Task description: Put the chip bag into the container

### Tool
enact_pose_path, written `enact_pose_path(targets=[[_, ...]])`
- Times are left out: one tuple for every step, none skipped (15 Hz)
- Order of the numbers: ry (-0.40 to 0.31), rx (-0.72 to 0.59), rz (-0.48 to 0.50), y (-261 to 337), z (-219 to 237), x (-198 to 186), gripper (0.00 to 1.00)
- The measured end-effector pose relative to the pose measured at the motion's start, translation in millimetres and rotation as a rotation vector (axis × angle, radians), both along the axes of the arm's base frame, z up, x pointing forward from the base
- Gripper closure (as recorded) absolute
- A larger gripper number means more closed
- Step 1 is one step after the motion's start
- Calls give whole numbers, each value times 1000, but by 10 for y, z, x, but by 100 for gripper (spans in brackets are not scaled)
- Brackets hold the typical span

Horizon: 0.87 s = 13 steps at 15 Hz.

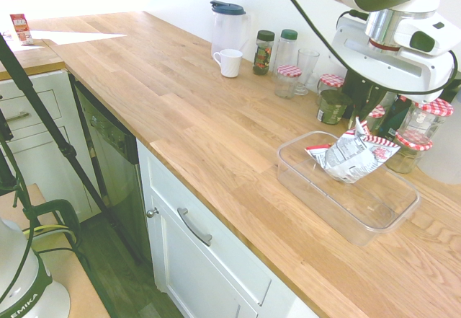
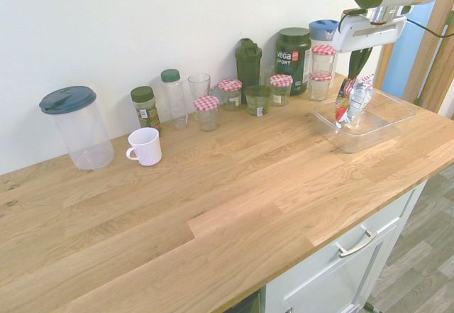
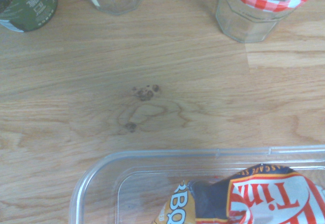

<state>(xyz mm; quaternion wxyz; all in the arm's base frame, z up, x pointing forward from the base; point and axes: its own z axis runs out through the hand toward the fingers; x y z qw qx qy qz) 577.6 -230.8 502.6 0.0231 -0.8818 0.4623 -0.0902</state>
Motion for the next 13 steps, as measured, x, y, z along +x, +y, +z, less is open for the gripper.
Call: enact_pose_path(targets=[[0,0,0,0,5,1,0],[0,0,1,3,4,1,0],[1,1,2,12,3,4,0],[1,1,4,22,3,8,0],[3,2,5,28,-2,8,0],[5,3,5,30,-13,6,0],[7,3,4,28,-22,-2,0],[6,4,2,22,-14,-16,0],[1,4,1,22,18,-40,0],[-10,3,1,30,94,-82,0],[-25,3,2,46,219,-148,0],[-37,2,9,94,363,-241,0],[-48,-1,22,190,509,-337,0]])
